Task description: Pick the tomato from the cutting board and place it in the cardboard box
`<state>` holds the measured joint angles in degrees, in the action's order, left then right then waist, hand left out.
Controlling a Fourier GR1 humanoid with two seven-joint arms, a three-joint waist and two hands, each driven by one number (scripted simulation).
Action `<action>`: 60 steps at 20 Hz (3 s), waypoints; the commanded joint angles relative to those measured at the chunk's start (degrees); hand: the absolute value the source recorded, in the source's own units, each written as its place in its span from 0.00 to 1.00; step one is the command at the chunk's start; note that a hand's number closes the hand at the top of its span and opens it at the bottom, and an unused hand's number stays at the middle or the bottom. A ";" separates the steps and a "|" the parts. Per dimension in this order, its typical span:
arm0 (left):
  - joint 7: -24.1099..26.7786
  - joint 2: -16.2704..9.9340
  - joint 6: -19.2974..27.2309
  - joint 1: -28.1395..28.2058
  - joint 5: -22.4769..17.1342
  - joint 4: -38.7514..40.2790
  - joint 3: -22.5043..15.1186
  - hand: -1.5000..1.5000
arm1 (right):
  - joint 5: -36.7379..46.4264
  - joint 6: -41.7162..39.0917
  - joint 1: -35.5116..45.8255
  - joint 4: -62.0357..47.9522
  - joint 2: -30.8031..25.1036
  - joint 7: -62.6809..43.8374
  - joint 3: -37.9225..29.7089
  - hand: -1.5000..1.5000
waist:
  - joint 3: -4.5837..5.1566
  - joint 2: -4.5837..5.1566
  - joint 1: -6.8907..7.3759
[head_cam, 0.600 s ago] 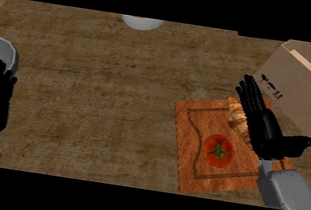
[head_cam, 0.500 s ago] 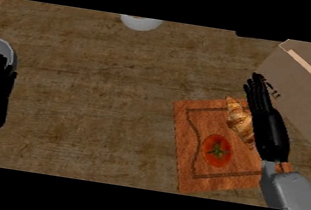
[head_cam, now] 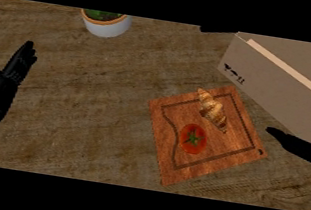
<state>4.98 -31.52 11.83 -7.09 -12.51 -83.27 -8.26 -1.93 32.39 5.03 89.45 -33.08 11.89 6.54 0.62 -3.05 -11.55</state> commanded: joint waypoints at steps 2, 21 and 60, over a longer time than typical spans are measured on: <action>2.33 -2.44 -4.25 0.58 2.03 -2.61 -2.92 0.50 | 12.53 8.04 -10.71 8.73 -6.80 -2.07 1.51 0.00 | 0.05 0.74 1.64; 1.66 -1.14 -7.53 -3.66 3.11 -6.58 -6.53 0.50 | 49.27 -15.08 -26.75 35.48 -18.88 -52.80 14.54 0.00 | 0.33 3.17 10.09; 1.57 3.95 -10.17 -6.36 6.10 -3.40 -5.51 0.50 | 81.43 -59.33 1.29 14.89 32.90 -84.17 27.29 0.00 | -0.59 3.01 11.60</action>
<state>6.48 -28.35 1.59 -14.03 -7.09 -86.08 -14.01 77.87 -21.99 5.91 106.47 -3.01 -64.05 34.96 0.09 0.00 0.22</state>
